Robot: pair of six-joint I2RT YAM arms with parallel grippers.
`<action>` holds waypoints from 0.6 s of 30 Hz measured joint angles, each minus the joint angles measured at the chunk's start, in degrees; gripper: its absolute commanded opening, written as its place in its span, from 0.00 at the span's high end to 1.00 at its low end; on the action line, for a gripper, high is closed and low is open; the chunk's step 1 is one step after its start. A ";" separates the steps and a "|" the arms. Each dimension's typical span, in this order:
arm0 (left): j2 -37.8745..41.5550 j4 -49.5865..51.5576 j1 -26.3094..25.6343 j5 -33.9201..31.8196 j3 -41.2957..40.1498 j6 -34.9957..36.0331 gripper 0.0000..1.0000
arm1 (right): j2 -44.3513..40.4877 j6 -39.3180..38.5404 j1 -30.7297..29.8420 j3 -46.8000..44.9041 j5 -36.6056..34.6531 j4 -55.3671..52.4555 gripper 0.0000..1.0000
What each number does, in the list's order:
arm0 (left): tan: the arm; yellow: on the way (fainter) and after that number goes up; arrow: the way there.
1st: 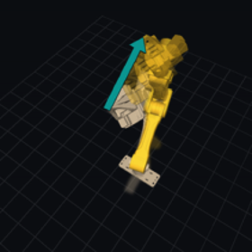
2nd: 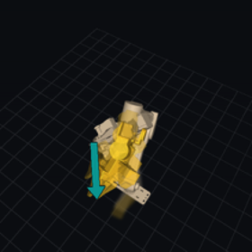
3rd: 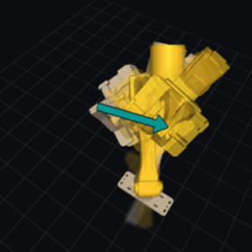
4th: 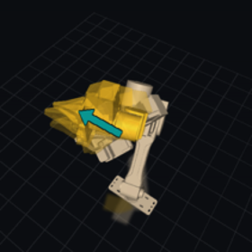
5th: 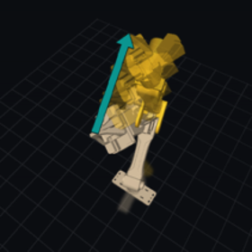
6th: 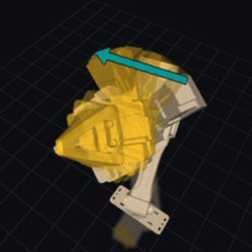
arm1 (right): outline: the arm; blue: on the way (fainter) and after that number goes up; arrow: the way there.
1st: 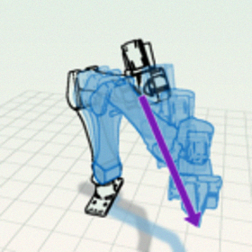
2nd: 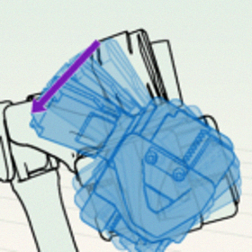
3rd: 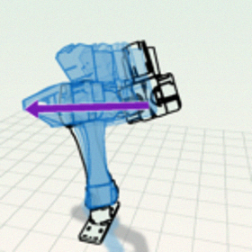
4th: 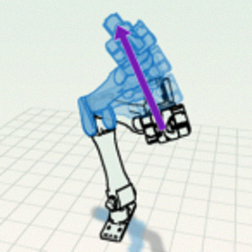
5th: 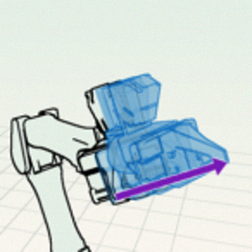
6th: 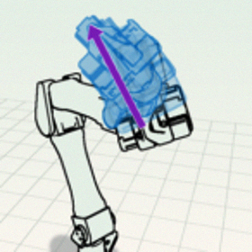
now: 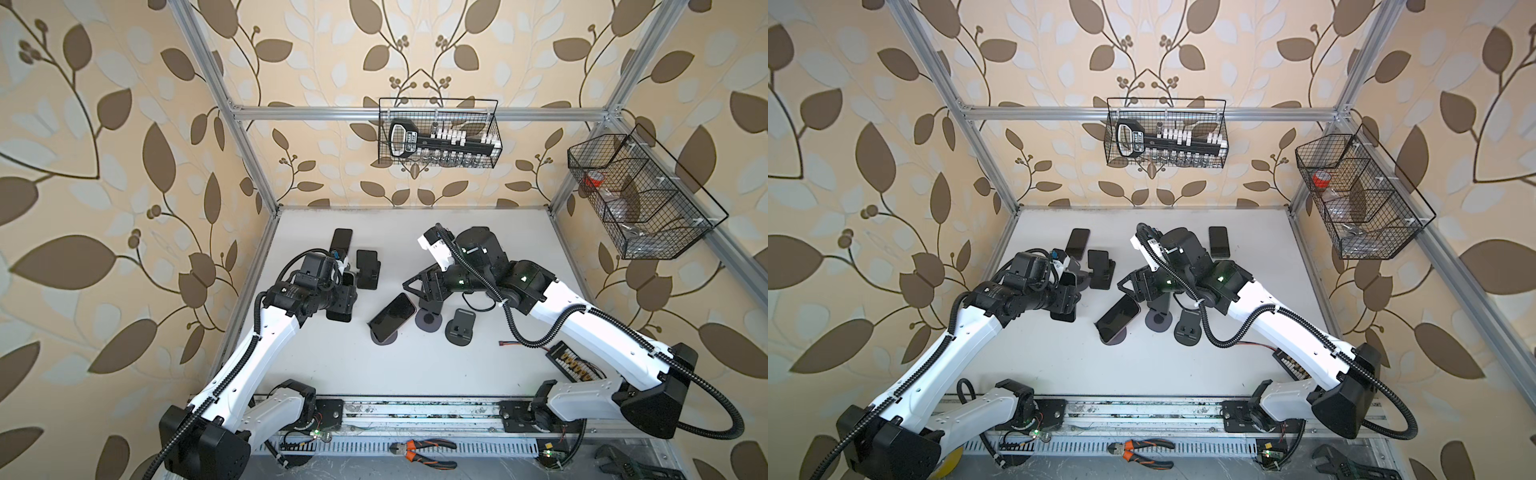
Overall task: Remove the phone from the phone stand
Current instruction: Place the phone at the middle-left of the table.
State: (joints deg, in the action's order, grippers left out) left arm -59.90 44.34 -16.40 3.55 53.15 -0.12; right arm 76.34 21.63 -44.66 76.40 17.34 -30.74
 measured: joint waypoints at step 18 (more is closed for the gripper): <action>-10.40 -3.61 0.00 -2.89 -2.34 8.35 0.40 | -4.74 0.02 -0.02 -2.93 -2.36 0.11 0.29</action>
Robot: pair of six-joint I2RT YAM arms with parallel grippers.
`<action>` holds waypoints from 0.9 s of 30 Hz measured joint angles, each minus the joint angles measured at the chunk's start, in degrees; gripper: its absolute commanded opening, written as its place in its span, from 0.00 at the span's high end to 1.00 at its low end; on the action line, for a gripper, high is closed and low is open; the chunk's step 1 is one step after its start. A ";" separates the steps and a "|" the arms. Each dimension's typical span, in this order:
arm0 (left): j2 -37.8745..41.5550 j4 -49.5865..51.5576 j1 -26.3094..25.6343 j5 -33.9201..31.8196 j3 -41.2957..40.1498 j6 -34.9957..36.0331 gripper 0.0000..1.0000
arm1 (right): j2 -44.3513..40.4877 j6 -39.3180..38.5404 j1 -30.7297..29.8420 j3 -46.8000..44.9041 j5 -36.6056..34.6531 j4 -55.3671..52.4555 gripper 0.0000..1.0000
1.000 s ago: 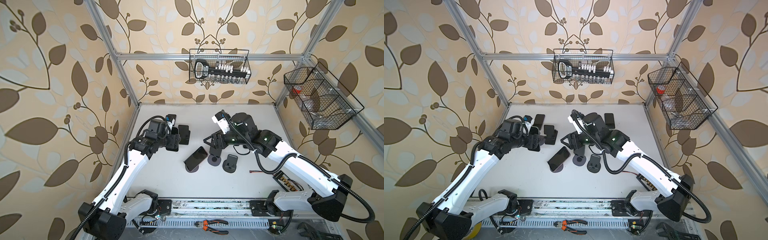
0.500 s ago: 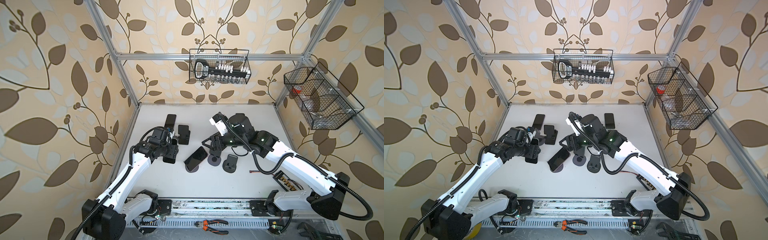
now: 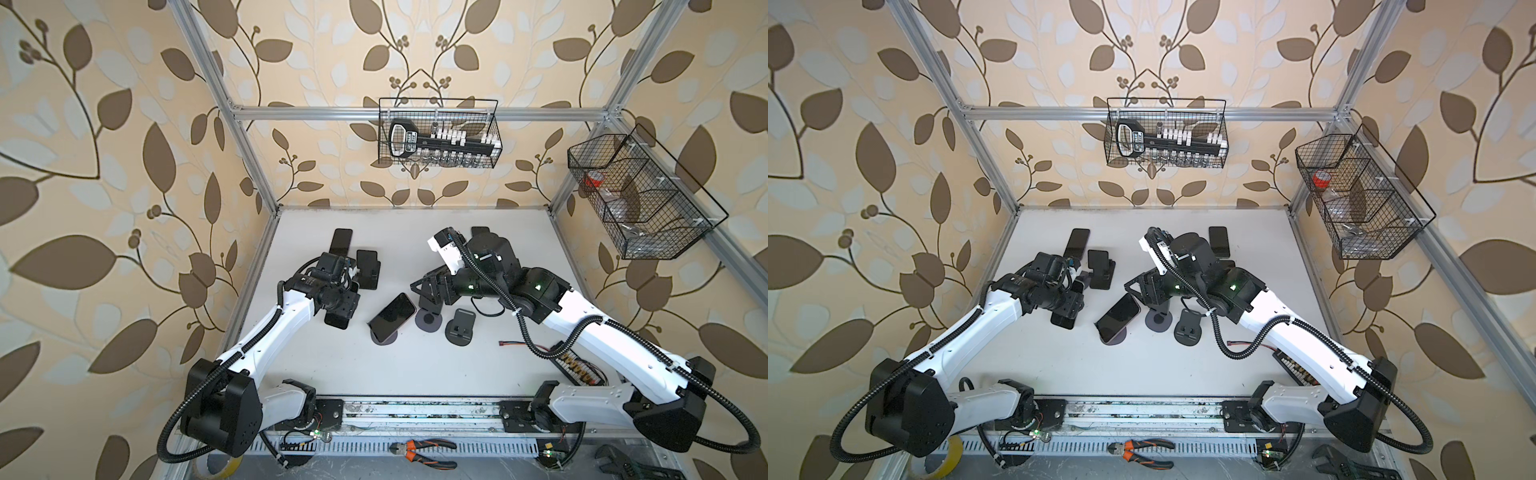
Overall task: Remove the phone from the phone stand
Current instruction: Place the phone at the middle-left of the table.
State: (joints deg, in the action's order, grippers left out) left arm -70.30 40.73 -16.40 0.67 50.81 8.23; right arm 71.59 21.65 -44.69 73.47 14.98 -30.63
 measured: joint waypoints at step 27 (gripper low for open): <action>-15.67 -4.96 1.25 -1.16 -1.92 1.09 0.37 | -0.26 0.02 0.00 -0.39 -0.24 -0.04 0.29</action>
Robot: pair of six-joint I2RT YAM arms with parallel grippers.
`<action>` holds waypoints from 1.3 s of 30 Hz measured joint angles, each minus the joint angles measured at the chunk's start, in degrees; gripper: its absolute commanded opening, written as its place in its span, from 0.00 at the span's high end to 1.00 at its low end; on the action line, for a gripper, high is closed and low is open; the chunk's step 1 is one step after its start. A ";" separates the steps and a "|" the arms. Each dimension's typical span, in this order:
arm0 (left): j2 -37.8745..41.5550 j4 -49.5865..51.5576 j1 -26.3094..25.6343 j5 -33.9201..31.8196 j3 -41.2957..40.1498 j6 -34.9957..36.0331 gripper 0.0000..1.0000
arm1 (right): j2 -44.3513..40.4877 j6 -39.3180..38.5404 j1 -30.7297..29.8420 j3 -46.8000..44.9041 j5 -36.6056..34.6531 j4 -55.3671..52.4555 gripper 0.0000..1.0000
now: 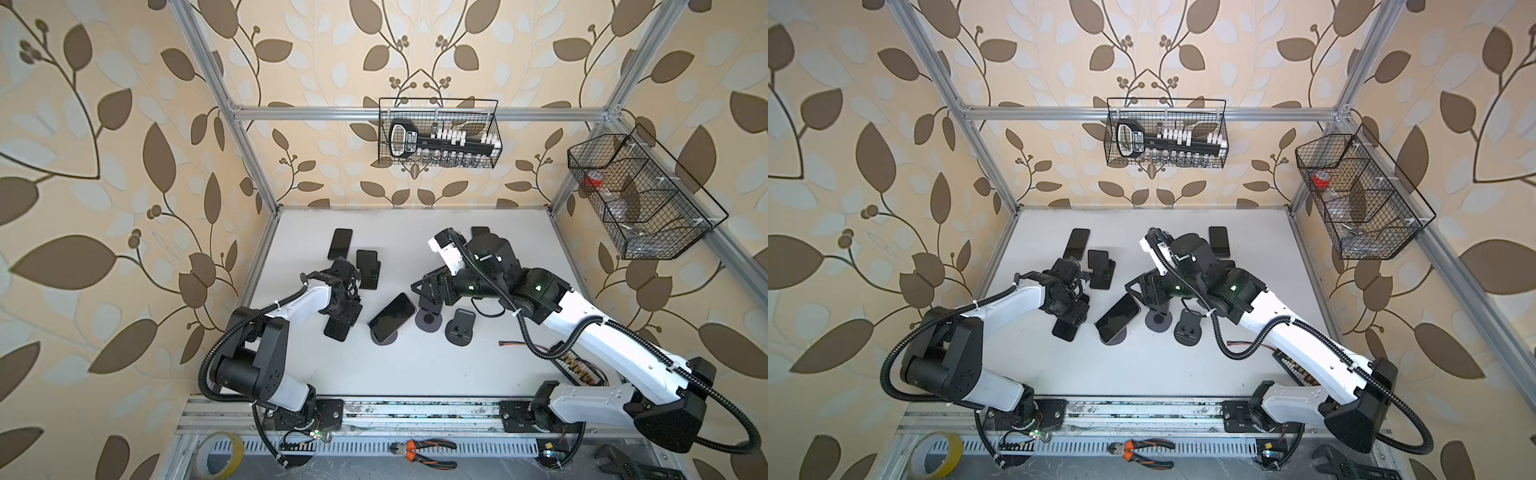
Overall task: Remove the phone from the phone stand
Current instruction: Place the phone at the middle-left of the table.
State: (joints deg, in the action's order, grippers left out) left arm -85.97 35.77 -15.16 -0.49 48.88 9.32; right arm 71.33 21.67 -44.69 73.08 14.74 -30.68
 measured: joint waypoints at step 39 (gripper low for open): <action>-8.85 1.64 3.63 -0.17 4.94 -0.48 0.20 | 0.66 0.90 -0.31 0.00 0.00 -0.15 0.29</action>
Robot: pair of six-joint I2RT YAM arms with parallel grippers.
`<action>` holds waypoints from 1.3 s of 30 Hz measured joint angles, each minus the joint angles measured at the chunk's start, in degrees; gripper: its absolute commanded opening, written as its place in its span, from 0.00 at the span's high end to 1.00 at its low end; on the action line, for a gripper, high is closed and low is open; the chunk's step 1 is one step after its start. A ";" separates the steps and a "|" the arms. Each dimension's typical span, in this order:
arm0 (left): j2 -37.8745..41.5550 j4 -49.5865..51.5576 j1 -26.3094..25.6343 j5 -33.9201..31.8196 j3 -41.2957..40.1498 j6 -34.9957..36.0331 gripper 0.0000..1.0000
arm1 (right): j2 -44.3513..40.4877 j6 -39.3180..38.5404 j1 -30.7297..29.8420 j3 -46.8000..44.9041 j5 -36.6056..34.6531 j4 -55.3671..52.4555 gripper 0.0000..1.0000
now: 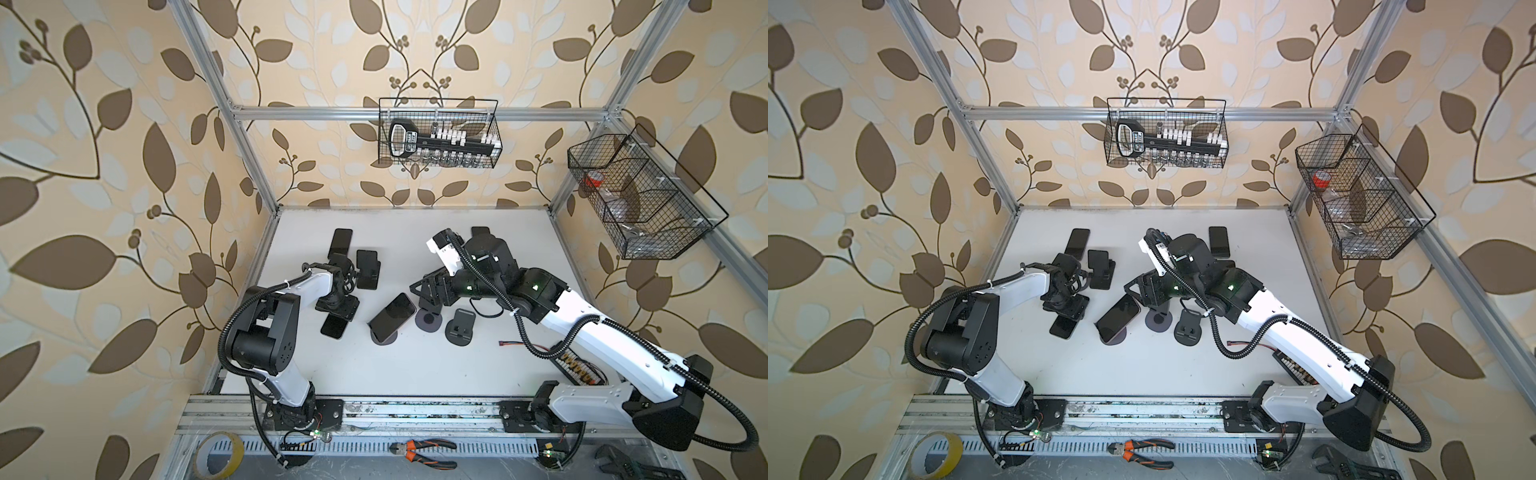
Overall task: Remove the phone from the phone stand
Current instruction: Place the phone at the middle-left of the table.
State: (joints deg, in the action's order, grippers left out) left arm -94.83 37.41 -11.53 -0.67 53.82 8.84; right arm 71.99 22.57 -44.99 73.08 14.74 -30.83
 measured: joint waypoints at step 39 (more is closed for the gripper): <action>10.03 -2.93 0.00 -1.11 -2.19 -0.07 0.19 | 1.57 0.11 -0.28 0.17 -1.07 -0.31 0.28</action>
State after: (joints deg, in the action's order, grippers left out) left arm -84.79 34.48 -11.53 -1.78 51.64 8.78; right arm 73.56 22.68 -45.28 73.25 13.67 -31.14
